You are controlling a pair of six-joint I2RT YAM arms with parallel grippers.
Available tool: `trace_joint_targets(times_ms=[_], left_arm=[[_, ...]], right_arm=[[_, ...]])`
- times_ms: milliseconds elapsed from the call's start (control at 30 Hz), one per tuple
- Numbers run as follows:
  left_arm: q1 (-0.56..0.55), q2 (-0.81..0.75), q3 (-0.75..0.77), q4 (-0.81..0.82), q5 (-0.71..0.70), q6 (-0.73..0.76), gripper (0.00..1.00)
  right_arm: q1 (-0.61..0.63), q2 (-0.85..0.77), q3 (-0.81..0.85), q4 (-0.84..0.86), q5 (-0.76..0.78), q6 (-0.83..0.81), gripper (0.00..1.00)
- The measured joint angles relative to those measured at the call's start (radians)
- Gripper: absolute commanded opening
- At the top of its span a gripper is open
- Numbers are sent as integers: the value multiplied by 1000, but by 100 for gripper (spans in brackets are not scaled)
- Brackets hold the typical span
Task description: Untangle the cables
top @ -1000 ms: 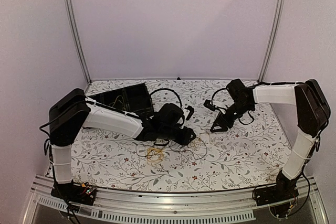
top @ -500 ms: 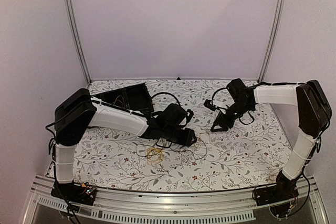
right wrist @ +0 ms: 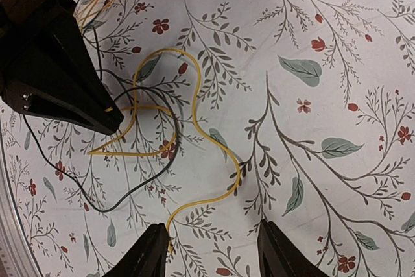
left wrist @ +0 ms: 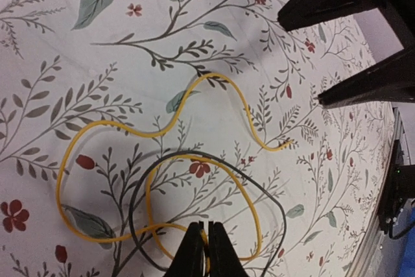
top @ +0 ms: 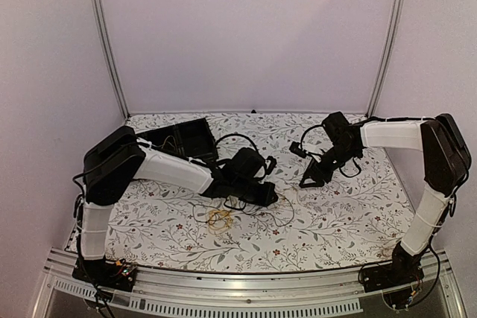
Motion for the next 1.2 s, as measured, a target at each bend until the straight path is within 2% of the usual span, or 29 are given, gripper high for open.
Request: trace_joint_targets(times_ms=[200,400,500,567,700,1000,1100,1200], left_arm=[[2,-110,-49,23,5,87,0],[23,-367,-32,14,0,216,0],[46,-438,29,-1,7,255,0],[58,-455,81,-23,10,273,0],[64,-465,135,-60,21,289,0],[65,-466,212,-138,47,290,0],[65,-466,219,-139,62,290,0],[65,-466,219,-149,77,288,0]], right_arm=[[0,0,0,0,-1,-2,52],[0,-87,1,20,-28,-1,70],[0,-193,8,60,-77,-7,73],[2,-249,51,72,-119,-9,73],[11,-260,155,109,-189,-3,74],[68,-261,172,150,-287,43,74],[71,-261,179,170,-304,76,71],[71,-258,196,182,-344,110,62]])
